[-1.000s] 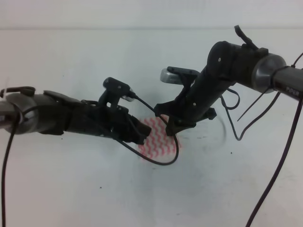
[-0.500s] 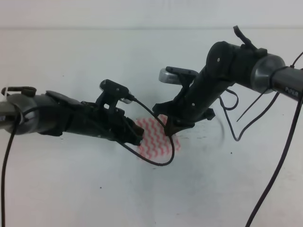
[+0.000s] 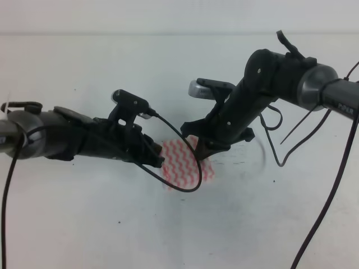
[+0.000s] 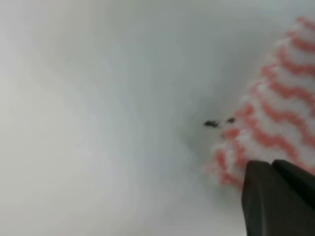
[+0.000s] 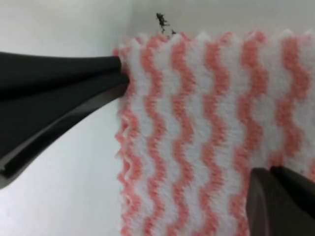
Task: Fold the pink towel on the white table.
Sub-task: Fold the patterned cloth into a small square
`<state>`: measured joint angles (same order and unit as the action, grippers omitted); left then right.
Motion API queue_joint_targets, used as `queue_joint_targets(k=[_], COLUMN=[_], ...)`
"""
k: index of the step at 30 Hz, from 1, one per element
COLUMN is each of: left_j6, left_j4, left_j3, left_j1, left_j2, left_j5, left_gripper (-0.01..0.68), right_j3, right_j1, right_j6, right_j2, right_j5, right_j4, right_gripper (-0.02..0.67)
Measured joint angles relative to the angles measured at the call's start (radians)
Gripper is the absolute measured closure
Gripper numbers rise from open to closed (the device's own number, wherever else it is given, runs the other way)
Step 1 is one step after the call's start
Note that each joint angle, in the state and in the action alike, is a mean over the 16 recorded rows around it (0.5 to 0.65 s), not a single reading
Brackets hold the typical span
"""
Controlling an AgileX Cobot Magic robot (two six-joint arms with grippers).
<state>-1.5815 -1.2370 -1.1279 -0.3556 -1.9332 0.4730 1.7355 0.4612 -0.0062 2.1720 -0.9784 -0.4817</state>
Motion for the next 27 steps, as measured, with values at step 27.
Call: queue_joint_targets(k=[27], left_j6=[-0.117], left_j4=[-0.158], left_j3=[-0.002], left_j1=[-0.058], left_j2=[0.004], left_j5=[0.064], left_gripper=[0.678], right_j3=[-0.015], right_j1=[-0.038], right_j6=[-0.042], right_j2=[-0.04], right_j5=[-0.098], right_j4=[0.005], right_gripper=[0.666])
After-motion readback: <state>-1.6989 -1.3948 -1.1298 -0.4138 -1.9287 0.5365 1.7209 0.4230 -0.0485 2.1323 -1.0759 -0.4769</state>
